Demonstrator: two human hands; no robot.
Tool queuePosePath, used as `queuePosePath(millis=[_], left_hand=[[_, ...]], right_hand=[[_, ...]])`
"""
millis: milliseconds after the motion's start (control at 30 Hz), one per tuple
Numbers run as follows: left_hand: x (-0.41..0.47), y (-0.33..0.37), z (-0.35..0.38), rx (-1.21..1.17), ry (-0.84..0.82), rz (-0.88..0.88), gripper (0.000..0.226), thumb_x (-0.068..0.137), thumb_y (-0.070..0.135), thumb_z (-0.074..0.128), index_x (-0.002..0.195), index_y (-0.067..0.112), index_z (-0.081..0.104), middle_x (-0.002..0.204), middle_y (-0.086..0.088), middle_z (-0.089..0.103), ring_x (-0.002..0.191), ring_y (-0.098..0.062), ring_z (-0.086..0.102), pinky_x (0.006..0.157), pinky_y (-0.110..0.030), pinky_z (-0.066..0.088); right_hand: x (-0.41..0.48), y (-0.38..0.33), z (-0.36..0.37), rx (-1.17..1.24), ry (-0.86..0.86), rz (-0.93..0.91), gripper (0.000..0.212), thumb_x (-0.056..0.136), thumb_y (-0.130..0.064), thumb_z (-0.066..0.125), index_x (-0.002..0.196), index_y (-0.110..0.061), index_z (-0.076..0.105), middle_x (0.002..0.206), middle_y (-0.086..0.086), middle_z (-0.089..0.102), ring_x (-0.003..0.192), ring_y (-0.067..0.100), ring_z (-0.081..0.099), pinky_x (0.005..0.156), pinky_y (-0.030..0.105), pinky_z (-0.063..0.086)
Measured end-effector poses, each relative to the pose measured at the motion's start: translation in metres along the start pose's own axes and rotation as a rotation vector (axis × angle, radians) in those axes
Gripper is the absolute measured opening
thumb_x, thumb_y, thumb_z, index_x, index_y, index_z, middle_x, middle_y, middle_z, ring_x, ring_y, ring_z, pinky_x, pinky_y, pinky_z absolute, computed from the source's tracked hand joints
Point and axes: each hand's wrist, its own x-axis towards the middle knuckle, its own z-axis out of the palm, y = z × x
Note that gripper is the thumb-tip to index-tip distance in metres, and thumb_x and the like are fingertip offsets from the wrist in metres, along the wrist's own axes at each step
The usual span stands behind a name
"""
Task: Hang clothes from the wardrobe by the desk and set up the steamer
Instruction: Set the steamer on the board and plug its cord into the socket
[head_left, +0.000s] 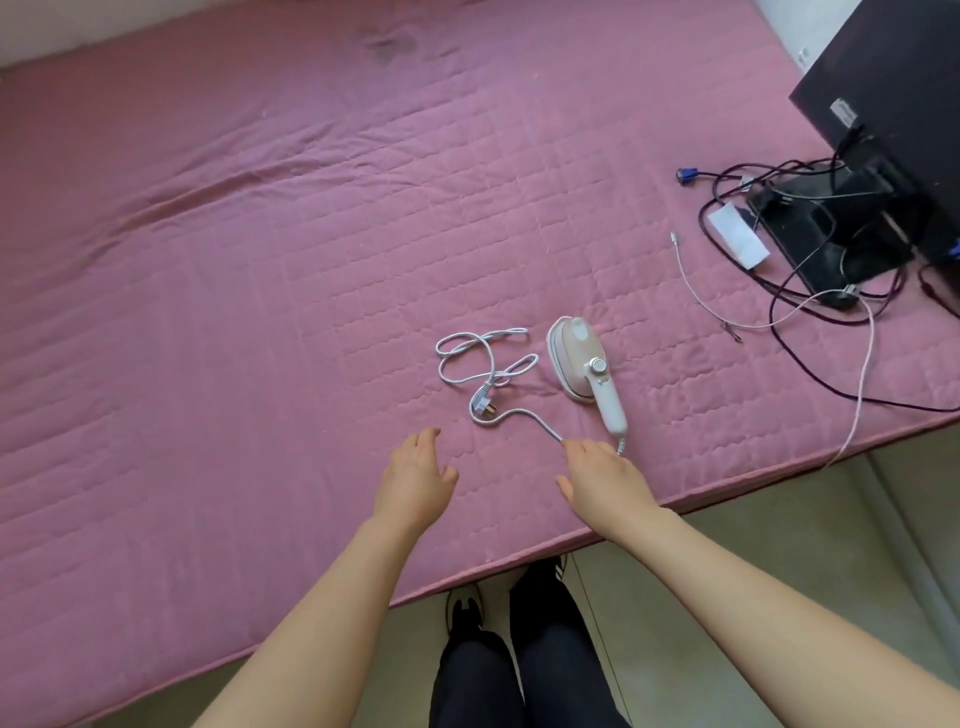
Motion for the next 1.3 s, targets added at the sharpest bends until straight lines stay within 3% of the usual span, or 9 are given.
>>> queuePosePath(millis=[200,467,800,900,1000,1067,1133,1200,1300], left_hand=[[0.075,0.014,0.032,0.040,0.047,0.041,0.062,0.089,0.031,0.059,0.143,0.011,0.035,0.147,-0.006,0.037,0.137,-0.024,0.029,0.110,-0.034,0.027],[0.175,0.020,0.079,0.063,0.074,0.089,0.096,0.082,0.046,0.067,0.152,0.011,0.011,0.161,-0.003,0.005,0.148,-0.024,-0.003,0.118,-0.036,0.004],[0.277,0.026,0.111,0.227,0.061,0.196,0.127,0.066,0.058,0.075,0.151,0.012,-0.008,0.161,-0.004,-0.004,0.148,-0.027,-0.006,0.119,-0.047,0.005],[0.297,0.026,0.113,0.307,0.036,0.214,0.128,0.063,0.061,0.074,0.152,0.013,-0.005,0.157,-0.005,0.016,0.147,-0.028,0.006,0.118,-0.050,0.004],[0.306,0.030,0.111,0.420,0.069,0.242,0.114,0.060,0.062,0.074,0.147,0.010,0.021,0.140,-0.009,0.037,0.134,-0.032,0.029,0.117,-0.052,0.009],[0.311,0.034,0.110,0.472,0.091,0.275,0.088,0.063,0.058,0.074,0.129,0.009,0.043,0.128,-0.012,0.047,0.124,-0.033,0.037,0.115,-0.050,0.015],[0.317,0.035,0.110,0.453,0.094,0.292,0.065,0.066,0.048,0.072,0.114,0.009,0.051,0.113,-0.012,0.057,0.114,-0.033,0.042,0.108,-0.044,0.027],[0.319,0.035,0.110,0.351,0.068,0.288,0.046,0.068,0.038,0.068,0.103,0.012,0.055,0.097,-0.011,0.063,0.107,-0.031,0.046,0.091,-0.037,0.037],[0.314,0.037,0.106,0.316,-0.002,0.322,0.023,0.074,0.033,0.063,0.087,0.014,0.065,0.080,-0.007,0.064,0.091,-0.031,0.056,0.072,-0.029,0.033]], right_hand=[[0.070,0.021,0.022,0.067,-0.055,-0.026,0.040,0.097,-0.032,0.046,0.129,-0.009,0.043,0.126,0.009,0.052,0.119,0.030,0.045,0.093,0.041,0.043],[0.150,0.038,0.077,0.169,-0.092,0.025,0.043,0.097,-0.032,0.047,0.132,-0.009,0.042,0.131,0.010,0.049,0.121,0.032,0.045,0.094,0.040,0.040],[0.212,0.050,0.121,0.141,-0.048,0.027,0.041,0.096,-0.030,0.048,0.131,-0.009,0.043,0.128,0.012,0.048,0.120,0.033,0.042,0.099,0.043,0.039],[0.213,0.048,0.131,0.064,0.021,0.022,0.035,0.096,-0.029,0.048,0.126,-0.012,0.046,0.123,0.011,0.046,0.113,0.033,0.042,0.093,0.042,0.041],[0.209,0.046,0.139,0.013,0.074,-0.021,0.025,0.091,-0.019,0.055,0.116,-0.015,0.054,0.115,0.010,0.049,0.102,0.034,0.046,0.084,0.042,0.042],[0.206,0.046,0.146,0.019,0.081,-0.031,0.025,0.081,-0.012,0.067,0.104,-0.016,0.059,0.106,0.008,0.053,0.092,0.033,0.049,0.074,0.041,0.045],[0.204,0.045,0.149,0.033,0.094,-0.027,0.027,0.073,-0.009,0.073,0.096,-0.018,0.061,0.099,0.007,0.054,0.085,0.033,0.051,0.066,0.040,0.045],[0.202,0.043,0.152,0.052,0.091,-0.031,0.027,0.080,-0.011,0.067,0.104,-0.019,0.058,0.103,0.007,0.053,0.092,0.033,0.051,0.070,0.040,0.044],[0.197,0.043,0.156,0.114,0.035,-0.048,0.029,0.091,-0.010,0.051,0.118,-0.020,0.049,0.110,0.006,0.051,0.103,0.032,0.050,0.078,0.040,0.041]])
